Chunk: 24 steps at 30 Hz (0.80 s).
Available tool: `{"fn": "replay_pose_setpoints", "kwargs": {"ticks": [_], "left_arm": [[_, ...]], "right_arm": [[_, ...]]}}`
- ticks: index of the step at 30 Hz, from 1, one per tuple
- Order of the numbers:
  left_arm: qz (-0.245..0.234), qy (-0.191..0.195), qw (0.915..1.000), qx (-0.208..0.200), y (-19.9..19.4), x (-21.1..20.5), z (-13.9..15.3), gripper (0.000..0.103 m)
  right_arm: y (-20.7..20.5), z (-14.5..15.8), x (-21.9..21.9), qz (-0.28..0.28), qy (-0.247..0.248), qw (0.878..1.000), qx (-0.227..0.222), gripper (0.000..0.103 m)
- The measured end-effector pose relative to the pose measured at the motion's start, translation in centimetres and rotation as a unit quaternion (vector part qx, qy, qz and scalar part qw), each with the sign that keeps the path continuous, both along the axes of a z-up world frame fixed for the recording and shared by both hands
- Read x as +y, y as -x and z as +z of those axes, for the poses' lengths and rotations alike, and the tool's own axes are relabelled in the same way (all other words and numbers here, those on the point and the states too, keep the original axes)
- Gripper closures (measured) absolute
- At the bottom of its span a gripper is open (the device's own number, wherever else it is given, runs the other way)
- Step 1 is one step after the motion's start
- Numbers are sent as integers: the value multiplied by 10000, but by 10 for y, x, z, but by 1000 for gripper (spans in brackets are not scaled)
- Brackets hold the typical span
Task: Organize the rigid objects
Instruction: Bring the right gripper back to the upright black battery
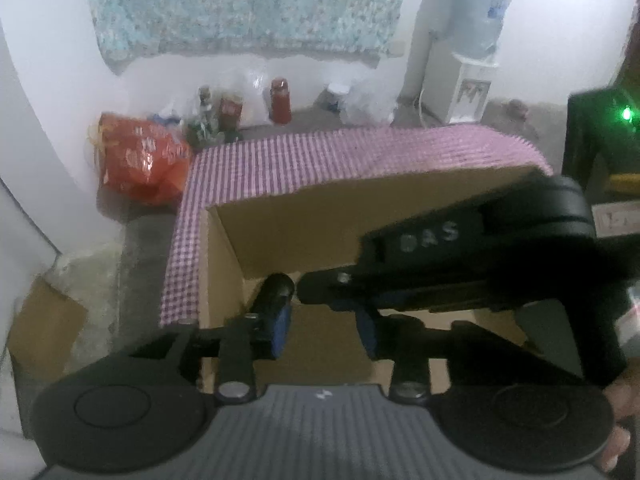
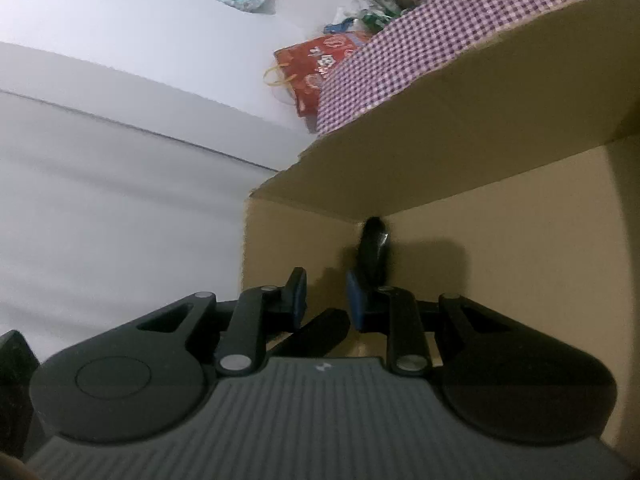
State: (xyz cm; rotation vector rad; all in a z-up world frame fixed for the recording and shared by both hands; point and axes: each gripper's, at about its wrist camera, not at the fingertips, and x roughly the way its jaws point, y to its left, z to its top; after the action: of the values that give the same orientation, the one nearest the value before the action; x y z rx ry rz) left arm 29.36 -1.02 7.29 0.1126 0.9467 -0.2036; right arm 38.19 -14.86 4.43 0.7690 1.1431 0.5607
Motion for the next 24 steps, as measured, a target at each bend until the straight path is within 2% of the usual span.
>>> {"fn": "replay_pose_setpoints", "kwargs": {"ticks": [4, 10, 14, 15, 17, 19, 24], "left_arm": [[-185, 126, 9991, -360, 30, 0, 27, 42], [-576, 509, 9914, -1054, 104, -2, 70, 9], [-792, 864, 9851, -1261, 157, -6, 79, 3], [-856, 988, 9836, -1240, 170, -8, 75, 3], [-966, 1226, 9806, -1183, 193, -12, 62, 3], [-1008, 1313, 9793, -1168, 212, -19, 42, 3], [-1135, 980, 9821, -1138, 243, -54, -18, 5]], "right_arm": [[25, 20, -27, -67, -141, 9997, -192, 77], [104, 79, -86, -266, -259, 9949, -936, 73], [181, 103, -129, -358, -205, 9876, -1514, 66], [196, 103, -136, -392, -138, 9867, -1572, 63], [226, 96, -147, -449, 17, 9860, -1607, 62], [253, 75, -150, -482, 295, 9871, -1498, 61], [285, 8, -135, -518, 925, 9890, -1035, 61]]}}
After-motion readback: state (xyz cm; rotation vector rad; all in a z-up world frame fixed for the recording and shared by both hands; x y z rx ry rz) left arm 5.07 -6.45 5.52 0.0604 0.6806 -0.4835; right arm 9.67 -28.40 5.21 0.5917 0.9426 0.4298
